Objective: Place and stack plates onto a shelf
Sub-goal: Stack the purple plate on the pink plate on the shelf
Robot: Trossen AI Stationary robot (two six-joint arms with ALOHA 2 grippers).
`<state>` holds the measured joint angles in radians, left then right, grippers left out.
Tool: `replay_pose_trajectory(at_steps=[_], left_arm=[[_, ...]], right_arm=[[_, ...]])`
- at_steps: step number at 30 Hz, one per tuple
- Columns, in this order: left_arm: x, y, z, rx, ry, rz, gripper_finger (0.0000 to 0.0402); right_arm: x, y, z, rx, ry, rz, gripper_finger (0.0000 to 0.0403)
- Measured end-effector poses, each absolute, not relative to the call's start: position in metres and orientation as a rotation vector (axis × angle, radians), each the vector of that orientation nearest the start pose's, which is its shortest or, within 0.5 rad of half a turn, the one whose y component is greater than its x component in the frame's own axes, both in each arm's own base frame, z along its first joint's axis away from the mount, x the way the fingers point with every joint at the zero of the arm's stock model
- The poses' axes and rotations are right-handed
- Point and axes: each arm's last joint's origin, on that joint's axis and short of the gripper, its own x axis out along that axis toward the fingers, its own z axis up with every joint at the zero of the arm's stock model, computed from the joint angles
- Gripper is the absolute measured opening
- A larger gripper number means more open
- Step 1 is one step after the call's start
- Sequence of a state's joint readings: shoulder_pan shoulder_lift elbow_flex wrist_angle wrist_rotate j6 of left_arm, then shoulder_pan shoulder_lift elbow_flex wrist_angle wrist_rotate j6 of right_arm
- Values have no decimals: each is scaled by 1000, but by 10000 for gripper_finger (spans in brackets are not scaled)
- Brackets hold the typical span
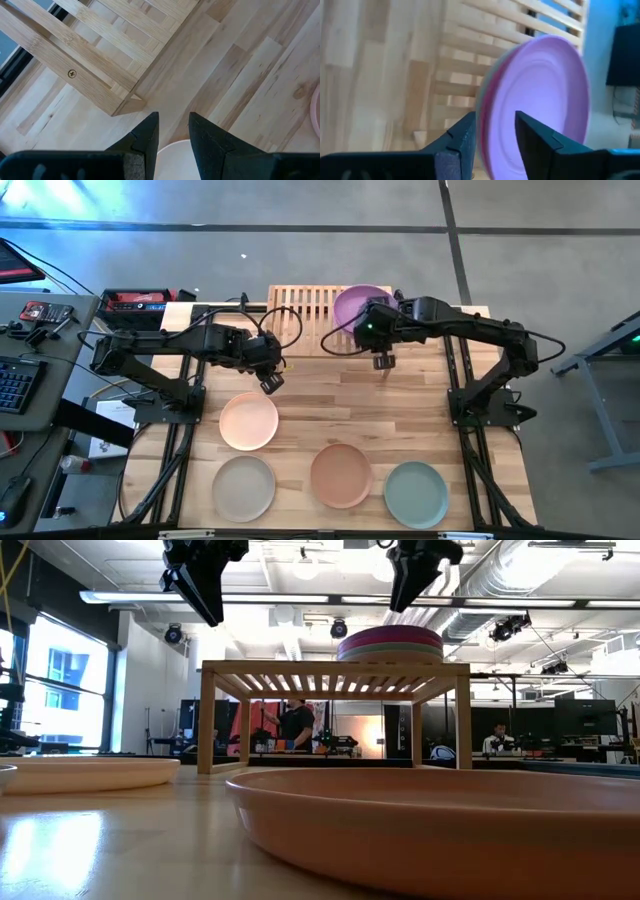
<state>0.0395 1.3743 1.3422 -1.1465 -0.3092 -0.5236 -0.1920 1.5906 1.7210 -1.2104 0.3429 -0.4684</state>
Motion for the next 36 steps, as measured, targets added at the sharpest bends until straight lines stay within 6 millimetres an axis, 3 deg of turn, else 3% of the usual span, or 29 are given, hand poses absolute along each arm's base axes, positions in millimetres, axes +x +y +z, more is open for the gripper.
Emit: replay_pose_trajectory(at_steps=[9, 13, 21, 36], left_arm=[[251, 19, 326, -299, 1057, 602, 96], [251, 19, 326, -309, 1054, 609, 96], [251, 19, 326, -321, 1050, 616, 96], [251, 19, 326, -319, 1050, 616, 96]], right_arm=[[294, -101, 377, -378, 1140, -291, 119], [298, -110, 364, -341, 1205, -259, 119], [308, -114, 349, -333, 1255, -228, 119], [313, -114, 343, -308, 1268, -204, 119]])
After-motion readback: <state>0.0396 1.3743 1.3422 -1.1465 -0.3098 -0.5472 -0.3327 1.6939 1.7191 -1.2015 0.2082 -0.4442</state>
